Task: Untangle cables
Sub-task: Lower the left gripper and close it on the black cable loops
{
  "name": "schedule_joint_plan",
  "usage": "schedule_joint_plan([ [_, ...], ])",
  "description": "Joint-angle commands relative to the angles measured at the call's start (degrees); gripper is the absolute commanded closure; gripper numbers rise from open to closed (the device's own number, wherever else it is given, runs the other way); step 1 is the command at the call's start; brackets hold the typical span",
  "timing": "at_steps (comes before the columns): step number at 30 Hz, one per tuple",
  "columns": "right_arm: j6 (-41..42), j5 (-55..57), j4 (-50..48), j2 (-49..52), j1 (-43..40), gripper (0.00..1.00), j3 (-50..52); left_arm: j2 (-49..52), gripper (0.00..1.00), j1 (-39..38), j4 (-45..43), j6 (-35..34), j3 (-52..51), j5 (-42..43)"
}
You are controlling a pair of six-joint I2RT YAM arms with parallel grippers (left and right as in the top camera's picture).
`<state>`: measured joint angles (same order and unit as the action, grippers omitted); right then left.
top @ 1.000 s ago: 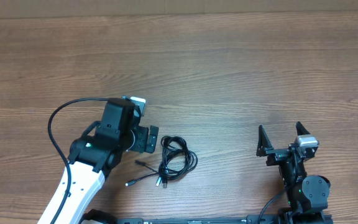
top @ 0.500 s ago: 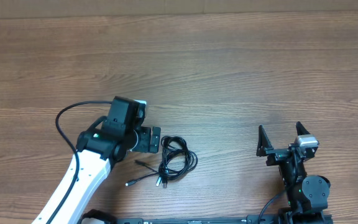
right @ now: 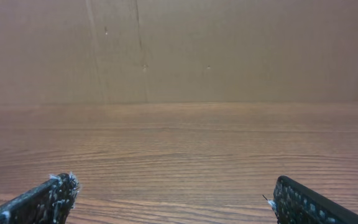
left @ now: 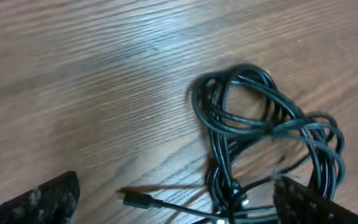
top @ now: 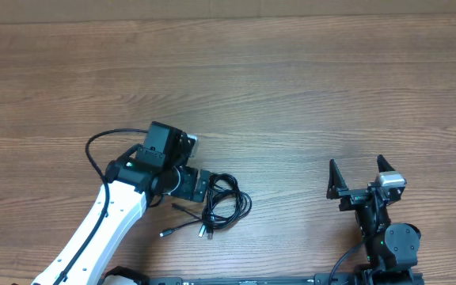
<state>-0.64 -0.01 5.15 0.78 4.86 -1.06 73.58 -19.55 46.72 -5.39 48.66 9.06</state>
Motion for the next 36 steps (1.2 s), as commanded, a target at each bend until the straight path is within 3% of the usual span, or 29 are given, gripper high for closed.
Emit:
schedule_joint_plan([
  [1, -0.28, -0.02, -0.31, -0.61, -0.11, 0.0, 0.59, 0.61, 0.04, -0.79, -0.48, 13.44, 1.31, 2.82],
  [15, -0.28, -0.02, -0.31, -0.61, -0.11, 0.0, 0.59, 11.72, 0.0, -3.63, -6.12, 17.62, 1.31, 4.11],
  [28, -0.28, -0.02, -0.31, -0.61, -0.11, 0.0, 0.59, 20.37, 0.01, -8.41, -6.93, 7.45, 1.31, 4.52],
  [36, -0.28, -0.02, -0.31, -0.61, -0.11, 0.0, 0.59, 25.09, 0.15, -10.27, -9.51, 6.45, 1.31, 5.55],
])
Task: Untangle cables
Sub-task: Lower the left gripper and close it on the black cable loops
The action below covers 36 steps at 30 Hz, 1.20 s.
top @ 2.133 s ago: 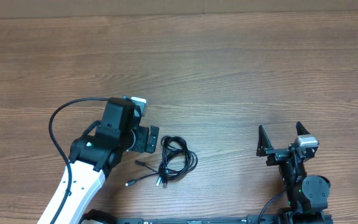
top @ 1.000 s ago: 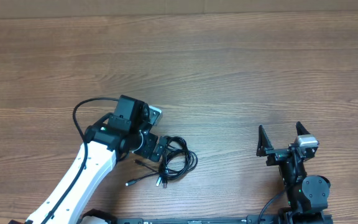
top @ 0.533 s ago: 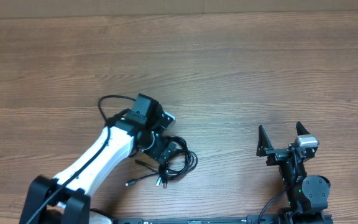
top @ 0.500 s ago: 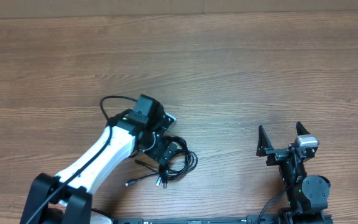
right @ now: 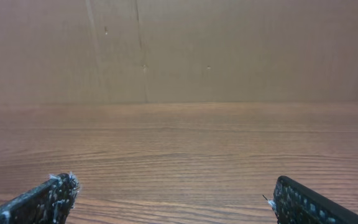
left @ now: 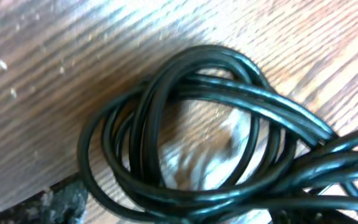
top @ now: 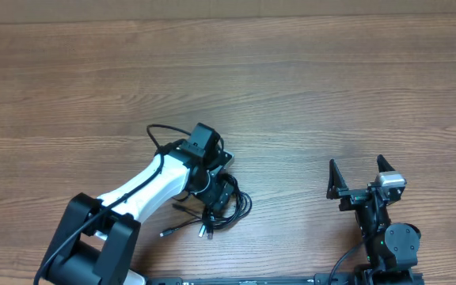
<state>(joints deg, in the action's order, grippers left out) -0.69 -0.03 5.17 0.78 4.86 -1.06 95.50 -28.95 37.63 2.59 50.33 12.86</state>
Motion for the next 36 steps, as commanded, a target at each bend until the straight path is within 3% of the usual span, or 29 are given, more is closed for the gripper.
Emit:
schedule_joint_plan([
  [1, -0.24, 0.0, -0.33, -0.61, -0.11, 0.0, 0.59, 3.34, 0.18, -0.9, -0.42, -1.53, -0.35, 1.62],
  [10, -0.24, 0.0, -0.33, -0.61, -0.11, 0.0, 0.59, 3.39, 0.7, -0.87, -1.07, -1.55, -0.35, 0.92],
  [15, -0.24, 0.0, -0.33, -0.61, -0.11, 0.0, 0.59, 3.39, 0.94, -1.03, -0.81, -6.8, -0.33, -8.57],
  [18, -0.24, 0.0, -0.33, -0.61, -0.11, 0.0, 0.59, 3.39, 0.96, -1.09, 0.13, -9.51, -0.26, -12.11],
  [26, -0.24, 0.0, -0.33, -0.61, -0.11, 0.0, 0.59, 2.12, 0.96, -1.09, 3.1, -11.85, 2.54, -12.04],
  [36, -0.24, 0.0, -0.33, -0.61, -0.11, 0.0, 0.59, -13.68, 0.96, -1.27, 2.54, -13.88, 7.23, -12.04],
])
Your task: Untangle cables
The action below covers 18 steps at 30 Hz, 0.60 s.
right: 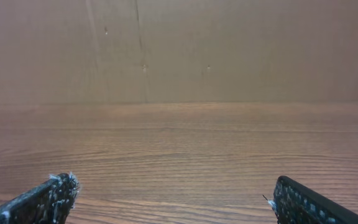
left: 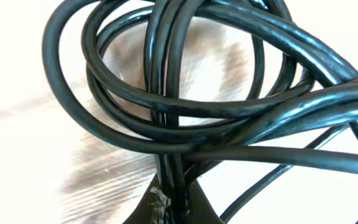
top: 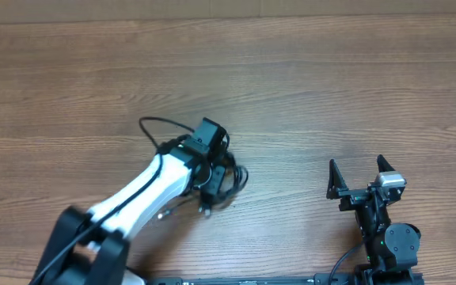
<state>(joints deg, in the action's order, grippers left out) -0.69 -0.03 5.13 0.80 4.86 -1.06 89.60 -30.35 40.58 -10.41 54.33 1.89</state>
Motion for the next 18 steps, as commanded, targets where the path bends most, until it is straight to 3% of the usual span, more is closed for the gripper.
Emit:
schedule_joint_plan([
  [1, -0.24, 0.0, -0.28, -0.63, -0.11, 0.0, 0.59, -9.42, 0.96, 0.15, -0.52, -0.55, 3.3, -1.07],
  [11, -0.24, 0.0, -0.28, -0.63, -0.11, 0.0, 0.59, -30.16, 0.96, 0.15, 0.13, 2.19, 3.3, -3.98],
  [18, -0.24, 0.0, -0.28, -0.63, -0.11, 0.0, 0.59, -38.01, 0.96, -0.24, 2.69, 2.29, 3.3, -4.04],
])
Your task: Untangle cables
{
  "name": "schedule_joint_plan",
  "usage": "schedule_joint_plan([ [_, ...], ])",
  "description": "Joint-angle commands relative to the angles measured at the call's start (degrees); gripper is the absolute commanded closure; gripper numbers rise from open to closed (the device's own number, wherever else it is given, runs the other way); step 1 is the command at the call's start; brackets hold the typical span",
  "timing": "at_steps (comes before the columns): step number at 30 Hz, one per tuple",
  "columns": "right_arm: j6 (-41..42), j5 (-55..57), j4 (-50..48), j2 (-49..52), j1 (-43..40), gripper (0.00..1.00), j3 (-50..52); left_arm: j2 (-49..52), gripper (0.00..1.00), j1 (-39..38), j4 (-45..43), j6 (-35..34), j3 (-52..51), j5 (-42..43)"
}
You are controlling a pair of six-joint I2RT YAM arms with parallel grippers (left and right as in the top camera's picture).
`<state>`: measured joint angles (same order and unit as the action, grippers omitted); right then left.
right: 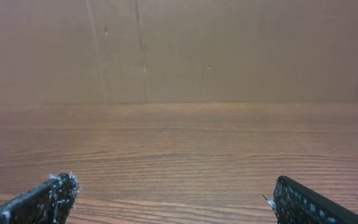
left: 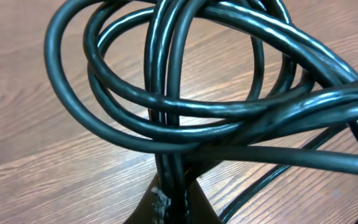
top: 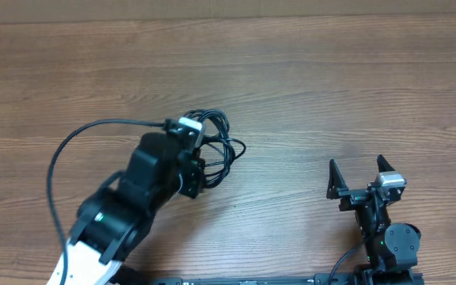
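Note:
A bundle of tangled black cables (top: pixel 216 152) hangs lifted above the wooden table (top: pixel 331 87), left of centre. My left gripper (left: pixel 178 199) is shut on several strands of the cable bundle (left: pixel 179 106), whose loops fill the left wrist view. The left arm covers the lower part of the bundle from overhead. My right gripper (top: pixel 362 176) stands open at the table's front right, with nothing between its fingers (right: pixel 55 193).
A brown cardboard wall (right: pixel 179 50) stands along the table's far edge. The left arm's own black lead (top: pixel 77 150) arcs out to the left of the arm.
My left gripper, still shut on the cables, has risen and shifted a little toward the far side. The bundle now hangs higher. The right arm has not moved.
The cable bundle lay on the table near the front with my left gripper open beside it. Then the gripper was low over the loops. Later it was shut on the strands and lifting them, and now holds the bundle higher. The right gripper stayed open and still.

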<state>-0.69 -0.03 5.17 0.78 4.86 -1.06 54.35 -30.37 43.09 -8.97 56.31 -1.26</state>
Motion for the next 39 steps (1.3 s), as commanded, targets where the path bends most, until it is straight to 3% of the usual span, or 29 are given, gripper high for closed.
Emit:
schedule_joint_plan([
  [1, -0.26, 0.0, -0.33, -0.61, -0.11, 0.0, 0.59, -3.26, 0.96, -0.22, 0.35, 0.98, 1.31, -0.92],
  [7, -0.24, -0.02, -0.33, -0.61, -0.11, 0.0, 0.59, -4.0, 0.96, -0.48, 1.03, 1.75, 1.31, -0.63],
  [11, -0.17, -0.11, -0.33, -0.61, -0.09, 0.0, 0.59, -4.0, 0.96, -0.5, 1.4, 3.15, 1.31, 4.31],
  [14, 4.52, -0.24, -0.33, -0.61, -0.09, 0.0, 0.59, -4.0, 0.96, -0.52, 1.36, 5.38, 1.31, 10.86],
  [20, 19.89, -3.39, -0.52, -0.61, -0.09, 0.0, 0.59, -3.85, 0.96, -0.5, 1.38, 2.47, 1.29, 11.1],
  [31, 21.77, -22.21, -0.74, -0.61, -0.11, 0.0, -3.63, -3.8, 0.96, -0.5, 0.33, -21.84, 1.29, 4.31],
  [37, 20.59, -22.58, 12.31, -0.44, -0.11, 0.0, -12.83, -3.78, 0.96, -0.5, -0.02, -33.77, 1.29, 3.61],
  [39, 19.93, -22.58, 15.61, 0.68, -0.11, 0.0, -16.68, -3.78, 0.96, -0.5, 0.22, -41.16, 1.29, 3.65],
])
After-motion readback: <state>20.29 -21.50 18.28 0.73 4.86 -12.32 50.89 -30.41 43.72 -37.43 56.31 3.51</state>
